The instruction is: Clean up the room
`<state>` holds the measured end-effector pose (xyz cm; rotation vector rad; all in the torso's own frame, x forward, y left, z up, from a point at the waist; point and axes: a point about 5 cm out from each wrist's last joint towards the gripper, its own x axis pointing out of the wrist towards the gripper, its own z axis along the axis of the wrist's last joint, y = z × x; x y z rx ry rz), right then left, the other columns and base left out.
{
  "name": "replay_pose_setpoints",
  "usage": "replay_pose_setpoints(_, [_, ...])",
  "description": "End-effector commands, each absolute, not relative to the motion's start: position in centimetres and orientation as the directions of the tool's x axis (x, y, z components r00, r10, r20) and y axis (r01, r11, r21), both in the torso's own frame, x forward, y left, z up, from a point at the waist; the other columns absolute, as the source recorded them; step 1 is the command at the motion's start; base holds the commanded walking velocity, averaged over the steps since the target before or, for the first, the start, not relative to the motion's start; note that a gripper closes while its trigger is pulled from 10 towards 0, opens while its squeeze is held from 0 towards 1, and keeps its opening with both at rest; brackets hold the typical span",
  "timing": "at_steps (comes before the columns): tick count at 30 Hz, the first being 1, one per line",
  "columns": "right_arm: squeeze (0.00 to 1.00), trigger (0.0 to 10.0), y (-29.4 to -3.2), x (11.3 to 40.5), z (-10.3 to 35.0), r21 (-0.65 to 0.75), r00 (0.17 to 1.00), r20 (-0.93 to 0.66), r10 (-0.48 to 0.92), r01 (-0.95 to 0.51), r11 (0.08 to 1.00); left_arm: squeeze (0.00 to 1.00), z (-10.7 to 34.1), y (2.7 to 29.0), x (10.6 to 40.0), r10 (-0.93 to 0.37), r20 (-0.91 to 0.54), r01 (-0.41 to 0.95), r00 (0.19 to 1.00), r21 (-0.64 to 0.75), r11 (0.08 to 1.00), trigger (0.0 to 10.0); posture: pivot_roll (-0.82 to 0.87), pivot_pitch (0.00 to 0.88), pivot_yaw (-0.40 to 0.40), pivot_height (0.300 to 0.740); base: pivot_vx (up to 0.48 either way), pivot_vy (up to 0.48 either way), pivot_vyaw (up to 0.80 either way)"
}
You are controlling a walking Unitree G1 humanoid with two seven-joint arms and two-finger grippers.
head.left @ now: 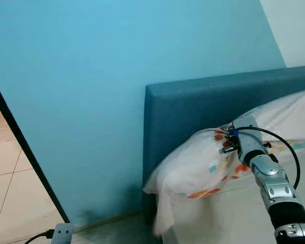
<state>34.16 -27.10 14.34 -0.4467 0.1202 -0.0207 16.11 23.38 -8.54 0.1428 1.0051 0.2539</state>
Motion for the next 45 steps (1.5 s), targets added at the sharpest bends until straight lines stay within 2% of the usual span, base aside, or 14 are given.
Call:
replay_pose_setpoints(1, [0.00,10.0,-26.9,34.9,16.9,-0.460,1.000,0.002,-0.031,0.028,0.888,0.00,-8.6,23.5,16.0,0.276,-0.815,-0.149,0.509,0.233,0.961,10.0,0.00,0.000,-0.067,0.739,0.000,0.000,0.00])
replay_pose_setpoints(6, [0.00,10.0,-27.7,35.2,15.9,-0.430,0.997,-0.033,-0.063,0.042,0.902,0.00,-8.7,23.4,15.8,0.272,-0.819,-0.136,0.505,0.236,0.962,10.0,0.00,0.000,-0.068,0.739,0.000,-0.378,0.00])
replay_pose_setpoints(9, [0.00,10.0,-27.6,35.3,15.7,-0.376,0.999,-0.022,-0.038,0.027,0.926,0.00,-8.6,23.7,15.6,0.294,-0.811,-0.140,0.506,0.259,0.956,10.0,0.00,0.000,-0.071,0.739,0.000,0.000,0.00])
replay_pose_setpoints(13, [0.00,10.0,-26.5,35.6,15.5,-0.336,0.998,-0.029,0.064,-0.070,0.939,0.00,-8.7,23.9,15.3,0.296,-0.815,-0.133,0.497,0.266,0.955,10.0,0.01,0.000,-0.067,0.739,0.000,0.000,0.00])
replay_pose_setpoints(24, [0.00,10.0,-26.1,37.1,17.0,-0.444,0.994,-0.029,0.103,-0.105,0.890,0.00,-8.7,25.0,14.3,0.310,-0.807,-0.116,0.502,0.292,0.949,10.0,0.06,0.015,-0.079,0.739,0.000,0.000,0.00])
replay_pose_setpoints(27, [0.00,10.0,-27.0,37.4,18.1,-0.524,0.999,-0.004,0.053,-0.047,0.850,0.00,-8.9,25.6,13.2,0.316,-0.807,-0.103,0.499,0.307,0.946,10.0,0.08,0.053,-0.076,0.739,0.000,0.000,0.00])
replay_pose_setpoints(30, [0.00,10.0,-27.4,37.5,18.6,-0.538,0.999,0.008,0.034,-0.025,0.843,0.00,-9.0,25.8,12.7,0.317,-0.810,-0.096,0.494,0.311,0.945,10.0,0.09,0.071,-0.066,0.739,0.000,0.000,0.00])
replay_pose_setpoints(32, [0.00,10.0,-28.4,37.4,19.2,-0.550,1.000,0.020,-0.002,0.013,0.835,0.00,-9.1,26.4,11.4,0.318,-0.817,-0.069,0.481,0.327,0.943,10.0,0.11,0.112,-0.049,0.739,0.000,0.000,0.00])
replay_pose_setpoints(37, [0.00,10.0,-29.2,37.3,19.3,-0.540,0.999,0.019,-0.040,0.044,0.841,0.00,-9.0,27.3,10.4,0.327,-0.819,-0.061,0.473,0.339,0.939,10.0,0.13,0.129,-0.042,0.739,0.000,0.000,0.00])
replay_pose_setpoints(38, [0.00,10.0,-29.7,37.0,19.0,-0.515,0.997,0.017,-0.073,0.071,0.854,0.00,-8.8,28.2,9.9,0.342,-0.814,-0.070,0.470,0.352,0.933,10.0,0.15,0.148,-0.020,0.739,0.000,0.000,0.00])
replay_pose_setpoints(45, [0.00,10.0,-30.5,36.7,18.6,-0.446,0.992,0.028,-0.126,0.125,0.886,0.00,-8.3,29.6,9.5,0.361,-0.803,-0.073,0.474,0.373,0.925,10.0,0.17,0.169,-0.007,0.739,0.000,0.000,0.00])
